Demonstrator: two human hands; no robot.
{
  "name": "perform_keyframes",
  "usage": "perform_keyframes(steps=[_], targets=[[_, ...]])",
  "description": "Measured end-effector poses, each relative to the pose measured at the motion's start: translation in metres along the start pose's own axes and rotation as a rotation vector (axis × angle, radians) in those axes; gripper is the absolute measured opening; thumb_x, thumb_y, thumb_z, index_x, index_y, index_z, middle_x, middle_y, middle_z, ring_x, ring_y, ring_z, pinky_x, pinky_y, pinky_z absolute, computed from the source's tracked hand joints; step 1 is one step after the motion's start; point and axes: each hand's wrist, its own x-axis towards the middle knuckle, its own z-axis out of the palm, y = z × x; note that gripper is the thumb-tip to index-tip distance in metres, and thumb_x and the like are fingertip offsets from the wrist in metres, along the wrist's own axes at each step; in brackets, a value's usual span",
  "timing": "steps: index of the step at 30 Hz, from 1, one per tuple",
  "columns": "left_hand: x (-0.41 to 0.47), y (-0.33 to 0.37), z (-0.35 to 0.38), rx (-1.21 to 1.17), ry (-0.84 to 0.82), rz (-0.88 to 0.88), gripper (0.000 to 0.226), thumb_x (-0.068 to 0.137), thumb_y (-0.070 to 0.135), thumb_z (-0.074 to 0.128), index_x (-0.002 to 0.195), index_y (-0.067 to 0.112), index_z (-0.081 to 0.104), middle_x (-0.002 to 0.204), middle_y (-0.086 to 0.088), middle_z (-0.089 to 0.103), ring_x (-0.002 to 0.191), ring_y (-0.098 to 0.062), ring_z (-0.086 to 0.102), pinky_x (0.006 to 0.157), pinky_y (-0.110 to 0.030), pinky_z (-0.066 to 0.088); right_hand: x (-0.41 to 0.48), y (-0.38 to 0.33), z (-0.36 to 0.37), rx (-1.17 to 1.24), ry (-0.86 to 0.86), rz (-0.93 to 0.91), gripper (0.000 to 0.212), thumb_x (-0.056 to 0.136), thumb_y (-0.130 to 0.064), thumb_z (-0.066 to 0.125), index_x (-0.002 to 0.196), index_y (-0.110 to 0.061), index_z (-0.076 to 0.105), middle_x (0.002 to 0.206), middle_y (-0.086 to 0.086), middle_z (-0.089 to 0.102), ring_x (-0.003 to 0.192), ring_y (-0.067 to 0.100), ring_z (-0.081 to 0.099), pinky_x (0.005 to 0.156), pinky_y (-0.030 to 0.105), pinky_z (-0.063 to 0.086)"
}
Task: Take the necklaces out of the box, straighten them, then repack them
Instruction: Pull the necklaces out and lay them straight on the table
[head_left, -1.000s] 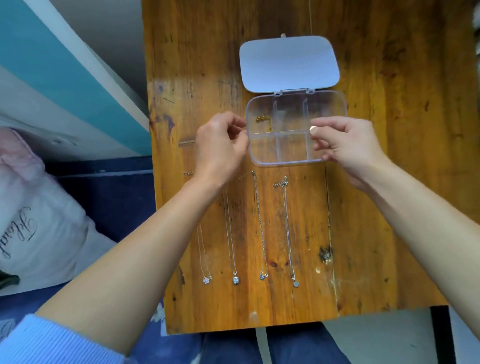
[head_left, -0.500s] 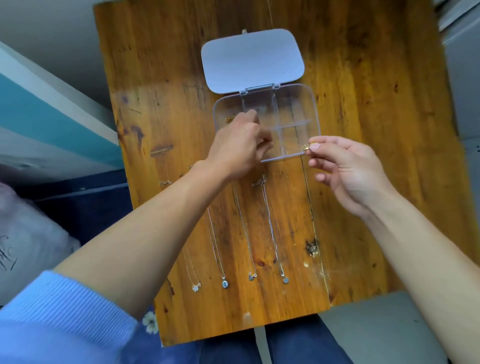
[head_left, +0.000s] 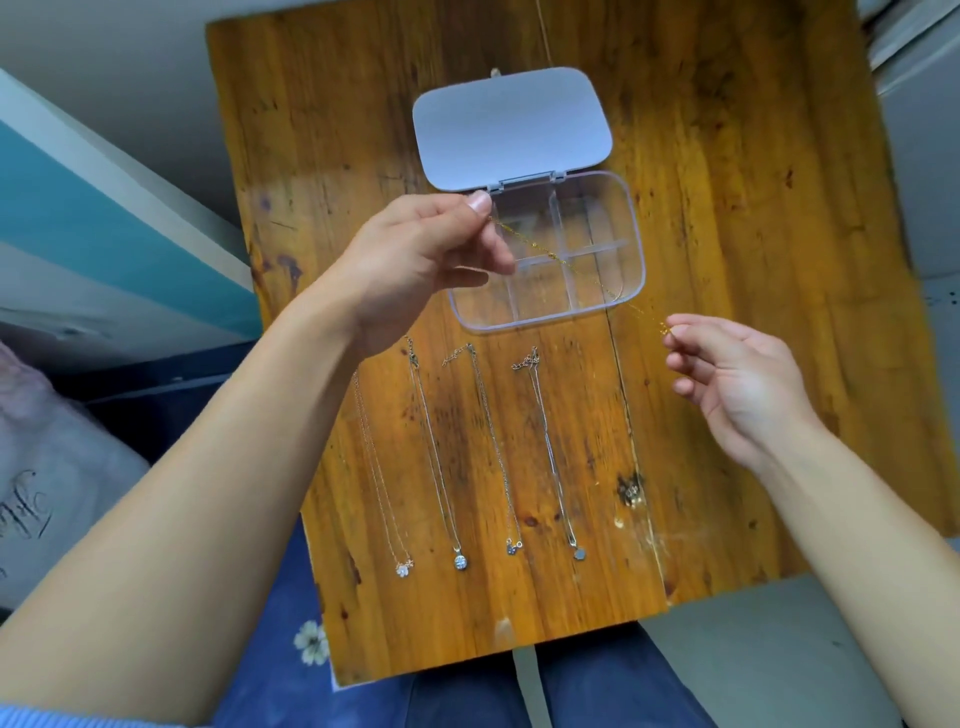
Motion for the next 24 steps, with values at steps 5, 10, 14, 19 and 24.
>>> perform_keyframes(steps=[5,10,14,19,24], targets=[[-0.007,-0.005,0.013,-0.046,-0.065,-0.033,0.026,0.100,0.017,0.046,0.081,0.010,0.062,0.062,-0.003,0.054,0.055,-0.018,0.054,0.053,-0.026,0.048,-0.017,0.027,-0.013,-0.140,0.029,0.005,0.009,0.084,-0.002,0.067,0.083,-0.010,0.072,0.074,0.005,0.071,0.058,0.009,0.060,0.042,0.016,0.040],[0.003,-0.022,0.043,0.577,0.141,0.076,0.013,0.091,0.009,0.059,0.089,0.008,0.072,0.065,-0.003,0.069,0.053,-0.014,0.062,0.052,-0.023,0.049,-0.046,0.070,-0.040,-0.482,0.038,0.000,0.010,0.081,-0.009,0.074,0.080,-0.019,0.075,0.065,-0.001,0.073,0.058,-0.001,0.064,0.046,0.011,0.044],[0.017,-0.038,0.071,0.949,0.074,0.241,0.020,0.083,0.000,0.059,0.091,0.007,0.075,0.086,-0.009,0.075,0.082,-0.025,0.069,0.076,-0.035,0.055,-0.069,0.103,-0.052,-0.691,-0.002,-0.058,0.016,0.081,-0.015,0.075,0.075,-0.030,0.073,0.073,-0.011,0.072,0.069,0.006,0.064,0.059,0.015,0.043],[0.037,-0.060,0.086,1.299,-0.064,0.308,0.018,0.079,-0.003,0.052,0.079,0.009,0.066,0.082,-0.013,0.068,0.072,-0.031,0.053,0.072,-0.044,0.054,-0.081,0.128,-0.053,-0.807,0.030,-0.053,0.014,0.078,-0.023,0.078,0.070,-0.033,0.071,0.066,-0.012,0.069,0.065,0.008,0.062,0.059,0.028,0.053],[0.038,-0.069,0.102,1.502,-0.135,0.393,0.015,0.074,-0.009,0.047,0.078,0.003,0.054,0.084,-0.016,0.057,0.072,-0.039,0.057,0.054,-0.039,0.036,-0.082,0.135,-0.052,-0.923,0.088,-0.090,0.011,0.077,-0.035,0.077,0.070,-0.034,0.069,0.062,-0.021,0.064,0.065,0.003,0.060,0.055,0.028,0.050]])
